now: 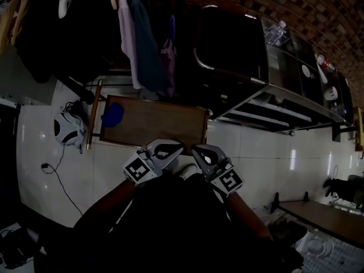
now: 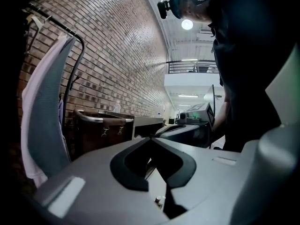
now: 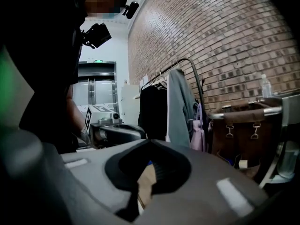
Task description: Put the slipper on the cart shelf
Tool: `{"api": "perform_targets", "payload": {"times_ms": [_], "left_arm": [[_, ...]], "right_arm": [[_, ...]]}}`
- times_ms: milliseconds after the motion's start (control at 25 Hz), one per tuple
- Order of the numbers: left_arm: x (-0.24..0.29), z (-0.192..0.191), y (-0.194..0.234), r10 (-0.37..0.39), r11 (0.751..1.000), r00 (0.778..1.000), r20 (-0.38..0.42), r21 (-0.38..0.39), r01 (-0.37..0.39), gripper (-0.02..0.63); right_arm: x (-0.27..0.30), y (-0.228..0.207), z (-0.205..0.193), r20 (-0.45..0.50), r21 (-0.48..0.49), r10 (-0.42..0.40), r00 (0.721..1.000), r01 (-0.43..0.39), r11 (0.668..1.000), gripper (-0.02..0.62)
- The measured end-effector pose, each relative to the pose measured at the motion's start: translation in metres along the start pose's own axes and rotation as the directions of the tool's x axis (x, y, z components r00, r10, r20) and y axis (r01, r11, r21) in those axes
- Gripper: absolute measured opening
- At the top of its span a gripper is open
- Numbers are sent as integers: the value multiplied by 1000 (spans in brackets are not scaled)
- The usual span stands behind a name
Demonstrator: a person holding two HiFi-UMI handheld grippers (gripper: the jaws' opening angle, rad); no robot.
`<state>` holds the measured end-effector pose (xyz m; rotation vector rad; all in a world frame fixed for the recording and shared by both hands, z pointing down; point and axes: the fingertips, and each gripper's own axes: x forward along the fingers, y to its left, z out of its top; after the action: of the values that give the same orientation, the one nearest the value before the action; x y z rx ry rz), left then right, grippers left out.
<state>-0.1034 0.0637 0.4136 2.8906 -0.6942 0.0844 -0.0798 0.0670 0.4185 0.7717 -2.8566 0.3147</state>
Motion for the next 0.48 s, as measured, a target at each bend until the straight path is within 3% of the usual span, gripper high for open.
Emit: {"api": "perform_targets", "payload": {"times_ms": [480], "left_arm": [[11, 1, -8, 7, 1000, 1000, 3, -2, -7, 3]], "right_arm": [[-3, 4, -3, 4, 14, 60, 998, -60, 998, 0]]}}
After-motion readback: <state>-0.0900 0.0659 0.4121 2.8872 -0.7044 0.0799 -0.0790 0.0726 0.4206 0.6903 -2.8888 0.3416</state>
